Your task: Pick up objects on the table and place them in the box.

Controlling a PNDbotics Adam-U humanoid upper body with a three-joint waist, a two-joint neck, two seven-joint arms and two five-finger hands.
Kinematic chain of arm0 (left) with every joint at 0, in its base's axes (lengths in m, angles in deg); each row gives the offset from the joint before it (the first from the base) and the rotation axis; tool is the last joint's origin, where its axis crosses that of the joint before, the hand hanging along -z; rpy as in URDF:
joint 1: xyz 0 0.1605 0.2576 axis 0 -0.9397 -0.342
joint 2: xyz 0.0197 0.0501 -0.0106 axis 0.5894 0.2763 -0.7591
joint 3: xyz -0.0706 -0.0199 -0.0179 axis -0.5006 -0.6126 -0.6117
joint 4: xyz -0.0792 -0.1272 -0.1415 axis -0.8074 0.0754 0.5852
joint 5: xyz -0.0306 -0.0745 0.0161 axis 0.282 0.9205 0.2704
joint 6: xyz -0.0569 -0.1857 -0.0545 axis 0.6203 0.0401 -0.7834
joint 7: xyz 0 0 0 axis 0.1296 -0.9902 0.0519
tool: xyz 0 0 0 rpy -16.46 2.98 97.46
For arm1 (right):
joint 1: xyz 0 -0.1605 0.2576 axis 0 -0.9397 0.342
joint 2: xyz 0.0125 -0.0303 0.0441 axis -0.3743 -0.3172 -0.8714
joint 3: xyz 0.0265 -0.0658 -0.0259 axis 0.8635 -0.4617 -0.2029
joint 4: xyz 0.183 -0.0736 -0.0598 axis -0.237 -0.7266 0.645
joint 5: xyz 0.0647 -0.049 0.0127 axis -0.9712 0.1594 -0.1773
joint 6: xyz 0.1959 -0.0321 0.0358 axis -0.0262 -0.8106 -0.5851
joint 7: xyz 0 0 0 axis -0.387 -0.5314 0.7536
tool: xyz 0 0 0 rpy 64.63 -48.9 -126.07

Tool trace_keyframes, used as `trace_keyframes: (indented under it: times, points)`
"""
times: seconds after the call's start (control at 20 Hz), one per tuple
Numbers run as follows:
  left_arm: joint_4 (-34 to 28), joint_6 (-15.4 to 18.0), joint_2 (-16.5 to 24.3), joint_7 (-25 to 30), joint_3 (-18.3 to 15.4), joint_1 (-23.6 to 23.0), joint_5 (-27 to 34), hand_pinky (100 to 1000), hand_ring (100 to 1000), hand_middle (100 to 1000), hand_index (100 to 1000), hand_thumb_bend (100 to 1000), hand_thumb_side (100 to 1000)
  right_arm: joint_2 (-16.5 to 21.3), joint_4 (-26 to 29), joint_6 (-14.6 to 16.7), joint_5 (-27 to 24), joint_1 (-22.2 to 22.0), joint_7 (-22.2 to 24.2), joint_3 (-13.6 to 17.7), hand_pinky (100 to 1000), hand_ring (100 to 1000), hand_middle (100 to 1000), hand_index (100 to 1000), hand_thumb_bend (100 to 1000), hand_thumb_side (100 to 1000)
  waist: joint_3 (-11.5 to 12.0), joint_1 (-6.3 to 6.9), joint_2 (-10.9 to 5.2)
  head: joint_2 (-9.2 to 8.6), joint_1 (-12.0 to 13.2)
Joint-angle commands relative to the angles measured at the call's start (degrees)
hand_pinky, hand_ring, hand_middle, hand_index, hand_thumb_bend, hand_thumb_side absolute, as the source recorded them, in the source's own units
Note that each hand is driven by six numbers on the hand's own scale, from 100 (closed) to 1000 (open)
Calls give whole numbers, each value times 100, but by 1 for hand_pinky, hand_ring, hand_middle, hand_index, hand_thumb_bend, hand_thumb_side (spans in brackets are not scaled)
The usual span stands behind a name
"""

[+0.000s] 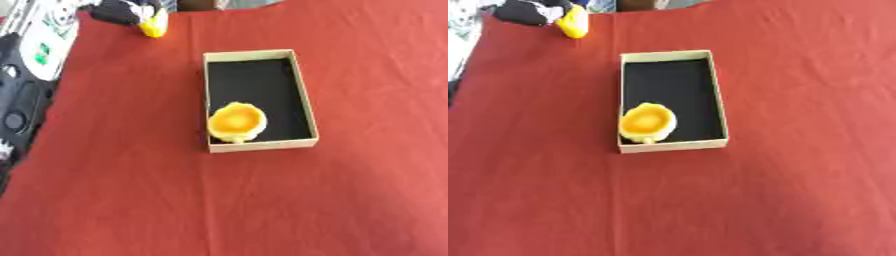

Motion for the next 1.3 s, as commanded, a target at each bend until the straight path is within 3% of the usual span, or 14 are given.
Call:
trace_keyframes:
  times: [0.05,0.5,0.75,0.95,1.3]
  points:
    - [309,-155,109,-47,-212,282,-313,939,973,833,929,457,406,174,65,11,-24,129,31,4,956,965,797,864,100,716,-18,-14,-81,-153,117]
    - [923,-557,94,-13,-590,570,-576,942,976,834,932,443,452,162,57,-6,-70,273,90,-15,959,969,798,864,100,732,-208,55,174,-379,381]
    - [1029,-704,114,139,-611,613,-757,936,971,830,932,445,380,150,51,-26,-92,319,128,-35,961,972,798,864,100,738,-271,89,277,-443,442]
    - [1068,-801,116,283,-629,609,-881,927,964,821,920,382,275,150,43,-46,-110,327,146,-36,962,974,798,865,100,741,-287,106,333,-492,473]
    - [1050,-956,96,165,-662,562,-689,902,943,787,765,202,266,132,19,-87,-134,329,168,-46,964,976,798,866,100,746,-305,119,377,-487,480]
